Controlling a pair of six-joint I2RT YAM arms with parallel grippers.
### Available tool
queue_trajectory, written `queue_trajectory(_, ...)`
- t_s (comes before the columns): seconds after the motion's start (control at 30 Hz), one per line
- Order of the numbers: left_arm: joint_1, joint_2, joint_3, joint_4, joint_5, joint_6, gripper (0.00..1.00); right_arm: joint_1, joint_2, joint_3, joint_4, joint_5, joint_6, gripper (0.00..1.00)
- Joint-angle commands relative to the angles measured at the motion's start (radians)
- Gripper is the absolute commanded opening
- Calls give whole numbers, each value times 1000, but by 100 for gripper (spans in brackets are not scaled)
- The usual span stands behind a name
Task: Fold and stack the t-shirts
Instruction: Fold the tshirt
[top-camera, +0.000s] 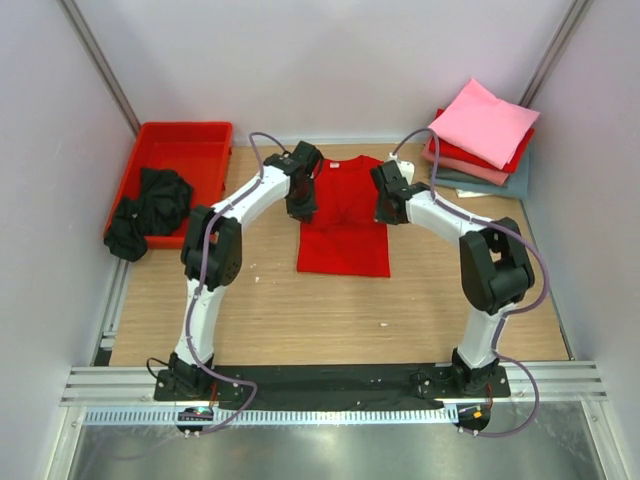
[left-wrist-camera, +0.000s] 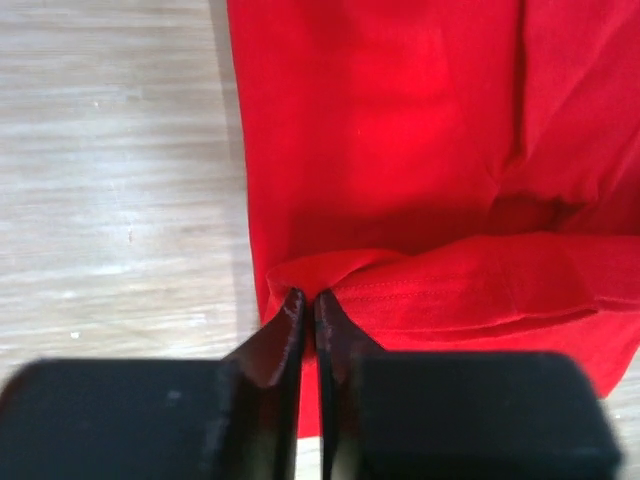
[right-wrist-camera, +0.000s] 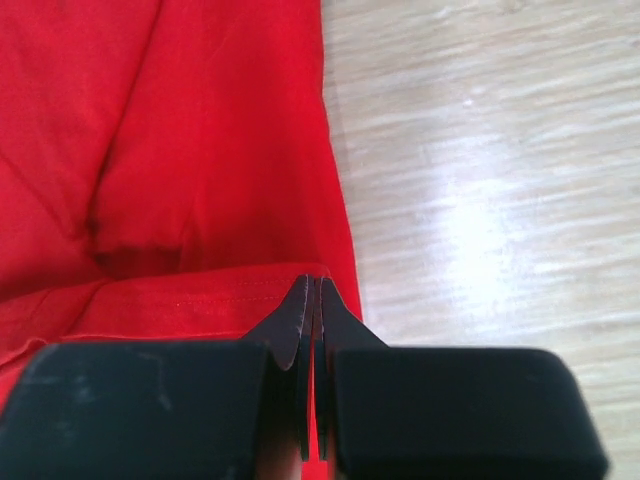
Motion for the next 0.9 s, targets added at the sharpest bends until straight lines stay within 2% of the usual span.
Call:
queue_trajectory(0.0, 33, 72, 151, -72, 1, 29, 10, -26, 58, 108, 23, 43, -23, 1)
queue_trajectory(0.07, 54, 120, 261, -181, -1, 22, 21, -41, 92, 153, 13, 33, -41, 4)
queue_trajectory(0.1, 60, 169, 394, -219, -1, 22, 35, -64, 129, 217, 3, 36, -47, 14)
queue_trajectory(0.13, 73, 186, 459, -252, -1, 22, 43, -78, 147, 260, -46, 34, -43, 21)
queue_trajectory(0.17, 79, 201, 520, -299, -5, 16, 50, -90, 163, 298, -62, 25, -46, 33)
queue_trajectory(0.2, 88, 208, 612, -313, 1, 12, 55, -113, 173, 376, -78, 19, -47, 56)
queue_trajectory(0.23, 105, 197, 637, -318, 11, 6, 62, -122, 192, 418, -126, 20, -52, 60)
queue_trajectory(0.3, 126, 121, 618, -301, 28, -18, 66, -139, 187, 517, -179, 13, -70, 66)
queue_trajectory(0.37, 131, 49, 535, -240, 22, -23, 66, -139, 149, 538, -189, 14, -96, 67)
queue_trajectory(0.4, 131, 6, 429, -217, 24, -24, 66, -138, 125, 501, -187, 2, -96, 68)
queue_trajectory(0.47, 125, -108, 311, -160, 28, -26, 66, -138, 18, 417, -155, -41, -78, 68)
queue_trajectory(0.53, 114, -218, 115, -119, 33, -34, 65, -141, -65, 235, -88, -119, -55, 70)
queue_trajectory(0.57, 109, -252, -31, -50, 74, -38, 65, -142, -139, 167, -59, -163, -44, 70)
queue_trajectory(0.6, 103, -287, -106, -7, 111, -43, 63, -142, -177, 38, -30, -200, -23, 70)
queue_trajectory(0.67, 88, -381, -247, 108, 149, -67, 60, -145, -234, -80, 42, -332, -3, 70)
queue_trajectory(0.7, 83, -410, -367, 147, 168, -76, 59, -147, -286, -185, 67, -387, 11, 70)
queue_trajectory(0.77, 73, -474, -518, 249, 223, -104, 58, -147, -337, -282, 156, -510, 25, 69)
queue_trajectory(0.87, 59, -522, -666, 369, 281, -136, 58, -147, -402, -404, 182, -529, 36, 69)
